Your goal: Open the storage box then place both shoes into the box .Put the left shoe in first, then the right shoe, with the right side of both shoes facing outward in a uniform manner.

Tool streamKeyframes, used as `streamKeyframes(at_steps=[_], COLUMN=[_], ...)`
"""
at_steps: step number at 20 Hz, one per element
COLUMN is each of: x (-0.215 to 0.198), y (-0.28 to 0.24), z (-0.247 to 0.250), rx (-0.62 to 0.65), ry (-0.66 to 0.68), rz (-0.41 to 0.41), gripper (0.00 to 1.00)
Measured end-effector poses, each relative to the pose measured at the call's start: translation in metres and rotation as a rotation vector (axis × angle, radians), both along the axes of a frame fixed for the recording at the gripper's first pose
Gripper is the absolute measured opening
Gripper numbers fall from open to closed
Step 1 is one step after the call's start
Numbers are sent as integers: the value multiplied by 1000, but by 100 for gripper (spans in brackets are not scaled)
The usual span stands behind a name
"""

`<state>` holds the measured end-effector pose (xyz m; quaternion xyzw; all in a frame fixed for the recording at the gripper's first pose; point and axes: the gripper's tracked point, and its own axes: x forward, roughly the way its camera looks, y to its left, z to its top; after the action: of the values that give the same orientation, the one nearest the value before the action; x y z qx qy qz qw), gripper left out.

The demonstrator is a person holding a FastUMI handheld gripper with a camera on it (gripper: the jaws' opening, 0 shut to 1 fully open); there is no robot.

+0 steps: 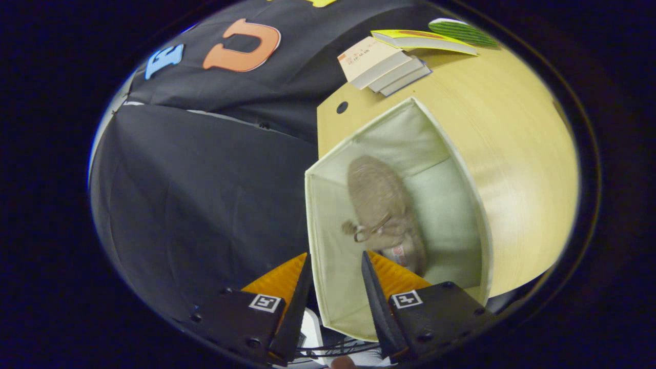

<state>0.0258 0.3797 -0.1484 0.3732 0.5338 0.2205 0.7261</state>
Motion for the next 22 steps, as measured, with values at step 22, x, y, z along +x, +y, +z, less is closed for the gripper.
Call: streamKeyframes(at_steps=[22], x=[-18], y=[-395], z=[24], rx=[-694], ry=[-405], rz=[-5], gripper=[100])
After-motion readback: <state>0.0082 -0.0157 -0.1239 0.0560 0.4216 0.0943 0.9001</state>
